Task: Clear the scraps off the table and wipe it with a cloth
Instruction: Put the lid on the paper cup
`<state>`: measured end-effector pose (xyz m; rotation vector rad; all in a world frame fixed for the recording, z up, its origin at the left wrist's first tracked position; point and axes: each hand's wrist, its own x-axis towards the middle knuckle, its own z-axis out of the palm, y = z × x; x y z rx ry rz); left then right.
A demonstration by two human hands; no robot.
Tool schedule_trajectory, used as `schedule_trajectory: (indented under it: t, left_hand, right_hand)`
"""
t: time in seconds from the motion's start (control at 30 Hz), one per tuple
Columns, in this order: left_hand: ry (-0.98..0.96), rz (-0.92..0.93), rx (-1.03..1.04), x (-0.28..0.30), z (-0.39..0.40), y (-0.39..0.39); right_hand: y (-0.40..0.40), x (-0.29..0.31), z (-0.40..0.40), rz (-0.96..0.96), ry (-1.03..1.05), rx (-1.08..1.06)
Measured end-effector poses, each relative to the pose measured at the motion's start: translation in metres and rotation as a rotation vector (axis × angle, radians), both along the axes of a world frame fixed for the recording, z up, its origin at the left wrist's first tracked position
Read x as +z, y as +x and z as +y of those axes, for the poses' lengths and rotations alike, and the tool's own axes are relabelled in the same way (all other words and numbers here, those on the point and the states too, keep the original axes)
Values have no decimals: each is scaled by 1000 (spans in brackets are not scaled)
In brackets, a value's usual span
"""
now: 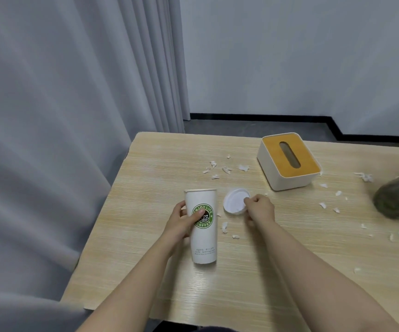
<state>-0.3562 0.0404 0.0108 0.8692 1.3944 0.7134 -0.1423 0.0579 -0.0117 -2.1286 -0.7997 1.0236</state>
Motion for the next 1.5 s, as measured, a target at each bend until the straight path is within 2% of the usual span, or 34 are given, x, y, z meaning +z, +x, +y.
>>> schedule_trajectory:
  t: [0.23, 0.43, 0.63, 0.77, 0.93, 1.17, 1.27, 1.5]
  left_hand:
    - [108, 24, -140, 14, -3, 49]
    - [207, 83, -262, 26, -10, 105]
    - [259, 65, -297, 42, -16, 150]
    - [291, 54, -299, 48, -16, 165]
    - [293, 2, -285, 50, -19, 169]
    - [294, -103, -292, 48, -25, 165]
    - [301, -108, -301, 49, -28, 168]
    - [317, -109, -284, 47, -32, 173]
  right_hand:
    - [41, 58, -12, -77, 233, 50]
    - [75, 112, -22, -289, 380, 254]
    - [92, 134, -34, -468, 463, 511]
    - [101, 140, -43, -450, 478, 581]
    - [117, 141, -53, -311, 502, 660]
    - [135, 146, -51, -230, 384, 729]
    - [135, 147, -51, -127, 323, 751]
    - [135, 140, -51, -138, 300, 710]
